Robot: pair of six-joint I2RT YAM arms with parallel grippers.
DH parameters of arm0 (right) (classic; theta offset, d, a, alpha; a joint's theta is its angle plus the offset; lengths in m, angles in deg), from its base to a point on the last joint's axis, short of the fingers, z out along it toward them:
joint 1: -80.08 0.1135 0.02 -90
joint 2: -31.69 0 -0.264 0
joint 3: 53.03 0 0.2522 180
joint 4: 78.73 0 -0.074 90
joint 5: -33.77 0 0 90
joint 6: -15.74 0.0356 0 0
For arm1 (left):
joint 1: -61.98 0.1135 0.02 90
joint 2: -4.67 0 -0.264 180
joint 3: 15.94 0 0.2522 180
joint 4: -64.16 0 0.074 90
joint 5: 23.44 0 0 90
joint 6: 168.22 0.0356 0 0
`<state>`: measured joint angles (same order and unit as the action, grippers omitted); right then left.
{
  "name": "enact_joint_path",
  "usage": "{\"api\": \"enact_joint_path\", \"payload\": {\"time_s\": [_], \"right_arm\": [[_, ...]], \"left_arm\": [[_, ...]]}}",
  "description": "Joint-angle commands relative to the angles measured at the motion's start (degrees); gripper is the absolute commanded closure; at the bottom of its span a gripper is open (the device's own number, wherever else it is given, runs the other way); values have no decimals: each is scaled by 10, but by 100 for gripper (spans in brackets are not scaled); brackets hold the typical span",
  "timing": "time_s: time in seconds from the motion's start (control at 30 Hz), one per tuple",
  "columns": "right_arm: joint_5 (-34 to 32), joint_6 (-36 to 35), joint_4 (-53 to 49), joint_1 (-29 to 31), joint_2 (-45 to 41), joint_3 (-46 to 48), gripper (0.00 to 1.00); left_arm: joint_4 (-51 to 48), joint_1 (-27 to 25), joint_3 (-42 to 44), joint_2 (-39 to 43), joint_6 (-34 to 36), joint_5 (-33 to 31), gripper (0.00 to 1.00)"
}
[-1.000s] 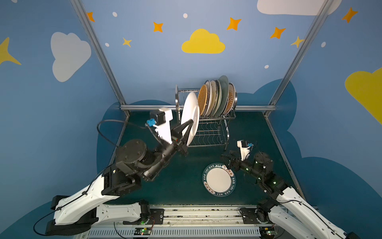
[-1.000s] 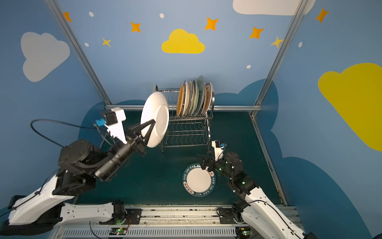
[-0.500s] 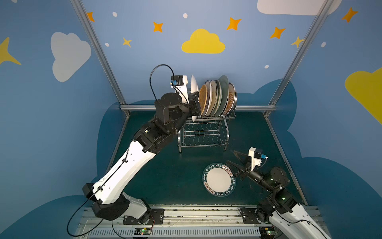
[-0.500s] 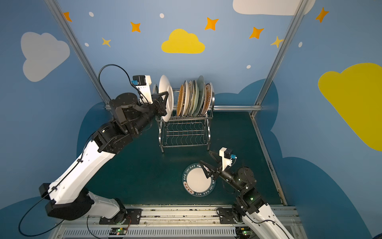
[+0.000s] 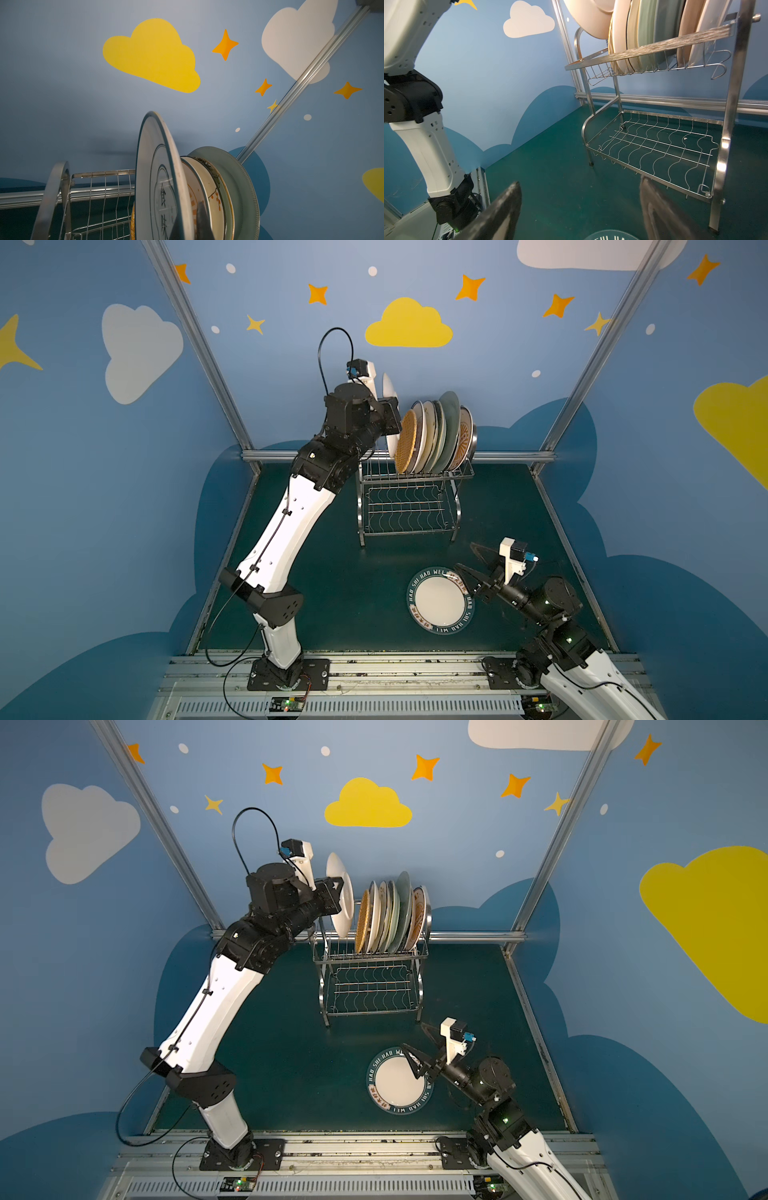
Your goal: Load the plates into the dish rack
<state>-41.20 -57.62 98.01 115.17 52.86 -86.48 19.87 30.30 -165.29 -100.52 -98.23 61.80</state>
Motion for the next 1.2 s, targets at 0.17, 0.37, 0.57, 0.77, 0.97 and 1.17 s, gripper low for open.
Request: {"api": "enact_joint_path", "payload": {"time_s": [0.17,0.37,0.57,0.77,0.97,1.17], "right_arm": [[6,1,17,3,13,-5,13],[2,3,14,3,18,-7,13],[6,7,12,3,26,-9,13],[3,6,9,3,26,-10,13],[4,8,8,3,27,-12,13],[4,9,6,3,27,-12,13]], "left_arm": [[-30,17,-83,-58,1,16,96],[-44,27,-96,-81,7,21,96],[-54,27,-97,-92,7,26,96],[-60,28,-96,-99,7,24,96],[-67,27,-92,-105,7,25,96],[-63,27,-71,-102,8,33,96]]}}
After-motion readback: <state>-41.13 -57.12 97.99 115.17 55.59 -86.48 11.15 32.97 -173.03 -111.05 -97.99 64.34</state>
